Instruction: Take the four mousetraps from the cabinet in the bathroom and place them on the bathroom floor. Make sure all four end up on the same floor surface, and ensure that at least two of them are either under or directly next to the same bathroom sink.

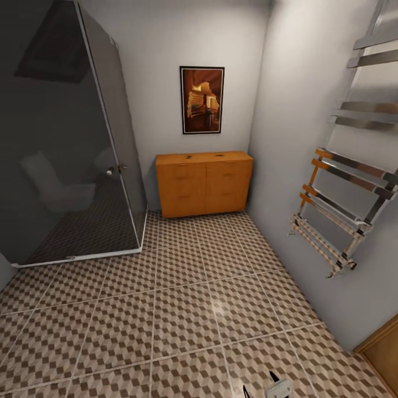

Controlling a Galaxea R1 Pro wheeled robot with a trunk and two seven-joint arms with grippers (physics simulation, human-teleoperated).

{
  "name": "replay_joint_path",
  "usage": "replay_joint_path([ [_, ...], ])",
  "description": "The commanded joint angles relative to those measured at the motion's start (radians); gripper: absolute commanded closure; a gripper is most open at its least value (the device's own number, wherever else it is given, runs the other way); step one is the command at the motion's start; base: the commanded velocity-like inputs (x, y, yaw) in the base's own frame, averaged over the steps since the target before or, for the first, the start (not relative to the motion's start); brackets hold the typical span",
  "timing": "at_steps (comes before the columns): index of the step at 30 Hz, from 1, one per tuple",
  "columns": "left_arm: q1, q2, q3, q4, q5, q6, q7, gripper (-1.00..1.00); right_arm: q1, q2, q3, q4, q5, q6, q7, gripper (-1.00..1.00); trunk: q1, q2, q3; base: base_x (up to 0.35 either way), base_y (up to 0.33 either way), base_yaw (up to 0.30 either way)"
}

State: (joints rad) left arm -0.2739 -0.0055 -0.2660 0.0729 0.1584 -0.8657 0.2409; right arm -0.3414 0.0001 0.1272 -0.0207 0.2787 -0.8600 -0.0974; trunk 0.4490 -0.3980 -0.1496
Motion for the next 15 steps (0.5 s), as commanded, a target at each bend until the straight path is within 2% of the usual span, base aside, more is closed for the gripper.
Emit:
replay_joint_path([
  [1, -0.002, -0.001, -0.009, 0.004, 0.009, -0.006, 0.0, -1.0, -0.001, 0.0, 0.008, 0.001, 0.004, -0.002, -0.01, -1.0, 0.001, -0.002, -0.002, 0.25, -0.188, 0.046],
  [15, -0.001, -0.001, -0.009, 0.004, 0.009, -0.006, 0.001, -1.0, -0.001, 0.0, 0.008, 0.002, 0.004, -0.002, -0.01, -1.0, 0.001, -0.002, 0.008, 0.261, -0.187, 0.006],
])
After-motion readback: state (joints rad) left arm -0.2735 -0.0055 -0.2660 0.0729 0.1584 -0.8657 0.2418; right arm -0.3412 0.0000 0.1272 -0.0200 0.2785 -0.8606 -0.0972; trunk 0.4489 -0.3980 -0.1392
